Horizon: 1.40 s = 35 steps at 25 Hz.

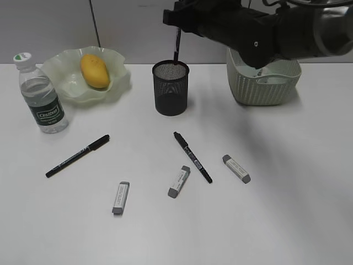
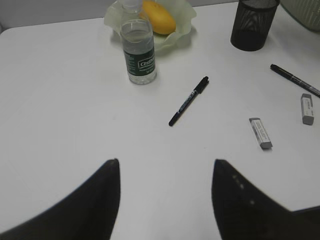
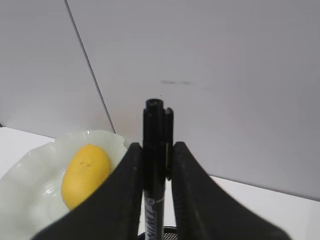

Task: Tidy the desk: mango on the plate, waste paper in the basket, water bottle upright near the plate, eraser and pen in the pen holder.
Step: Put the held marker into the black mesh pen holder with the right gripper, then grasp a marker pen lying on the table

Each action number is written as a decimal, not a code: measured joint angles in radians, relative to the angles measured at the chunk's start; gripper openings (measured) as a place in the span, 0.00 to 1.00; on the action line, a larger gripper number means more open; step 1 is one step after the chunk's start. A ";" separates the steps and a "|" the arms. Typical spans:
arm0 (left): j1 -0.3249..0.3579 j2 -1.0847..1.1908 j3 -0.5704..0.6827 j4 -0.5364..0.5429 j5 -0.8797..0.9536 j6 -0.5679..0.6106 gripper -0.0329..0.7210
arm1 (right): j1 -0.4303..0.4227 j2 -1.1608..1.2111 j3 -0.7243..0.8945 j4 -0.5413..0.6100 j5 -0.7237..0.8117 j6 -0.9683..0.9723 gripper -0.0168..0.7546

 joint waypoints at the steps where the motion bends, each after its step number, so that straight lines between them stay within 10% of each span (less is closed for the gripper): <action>1: 0.000 0.000 0.000 0.000 0.000 0.000 0.63 | 0.000 0.019 -0.012 -0.002 0.000 -0.006 0.21; 18: 0.000 0.000 0.000 0.000 0.000 0.000 0.62 | 0.000 0.102 -0.052 -0.008 0.154 -0.026 0.52; 29: 0.000 0.000 0.000 0.000 0.000 0.000 0.62 | 0.000 -0.140 -0.054 -0.044 0.875 -0.057 0.54; 35: 0.000 0.000 0.000 0.000 0.000 0.000 0.62 | 0.000 -0.275 -0.055 -0.037 1.218 -0.099 0.74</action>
